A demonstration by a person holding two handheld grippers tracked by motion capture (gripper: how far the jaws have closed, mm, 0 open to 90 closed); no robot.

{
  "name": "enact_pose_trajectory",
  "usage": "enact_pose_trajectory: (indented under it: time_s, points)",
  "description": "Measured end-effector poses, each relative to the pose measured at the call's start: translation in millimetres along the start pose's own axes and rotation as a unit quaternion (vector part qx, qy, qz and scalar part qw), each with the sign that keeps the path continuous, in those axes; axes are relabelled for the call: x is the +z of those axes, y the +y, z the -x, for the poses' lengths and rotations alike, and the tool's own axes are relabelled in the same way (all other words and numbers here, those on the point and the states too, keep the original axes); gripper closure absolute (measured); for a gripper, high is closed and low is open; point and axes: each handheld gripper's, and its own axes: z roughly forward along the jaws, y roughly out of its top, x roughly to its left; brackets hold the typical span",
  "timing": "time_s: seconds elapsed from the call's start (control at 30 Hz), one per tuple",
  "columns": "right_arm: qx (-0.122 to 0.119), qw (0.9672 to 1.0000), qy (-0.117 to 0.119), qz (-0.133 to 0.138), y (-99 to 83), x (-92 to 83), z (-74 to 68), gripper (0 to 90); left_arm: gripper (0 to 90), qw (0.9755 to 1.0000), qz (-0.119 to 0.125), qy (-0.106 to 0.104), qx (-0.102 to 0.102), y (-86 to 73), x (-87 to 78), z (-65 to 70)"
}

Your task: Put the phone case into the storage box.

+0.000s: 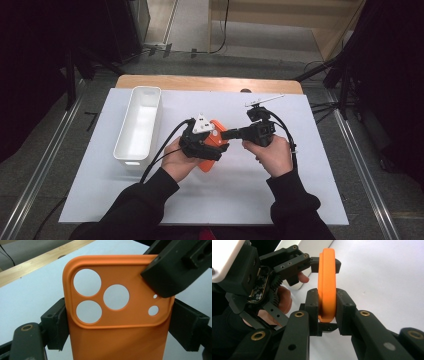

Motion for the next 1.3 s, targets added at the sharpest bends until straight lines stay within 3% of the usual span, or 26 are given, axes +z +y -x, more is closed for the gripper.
enact_pose_trajectory:
  time_s: [0.23,0.67,0.87,1.1,1.3]
  points:
    - [-0.005,0.9997,-0.002,0.024,-0.2,-10.1,-0.1,64.2,16.0,1.0,-0.004,-0.001,-0.003,0.3,-0.6,-1.7]
    - [-0.027,0.9981,-0.019,0.052,-2.9,-24.7,4.5,53.9,16.0,0.9994,0.002,-0.011,-0.033,3.3,-9.7,-12.3]
    - [-0.057,0.9956,-0.045,0.058,-6.1,-23.3,9.1,49.0,16.0,0.9992,0.005,-0.017,-0.037,5.8,-15.7,-15.3]
    - [-0.107,0.9892,-0.067,0.074,-13.5,-16.1,15.4,39.6,16.0,0.9984,0.006,-0.032,-0.047,7.9,-19.9,-17.8]
    - [-0.126,0.9871,-0.067,0.072,-17.6,-12.4,19.2,36.1,15.9,0.9978,0.002,-0.042,-0.051,9.6,-22.9,-20.4]
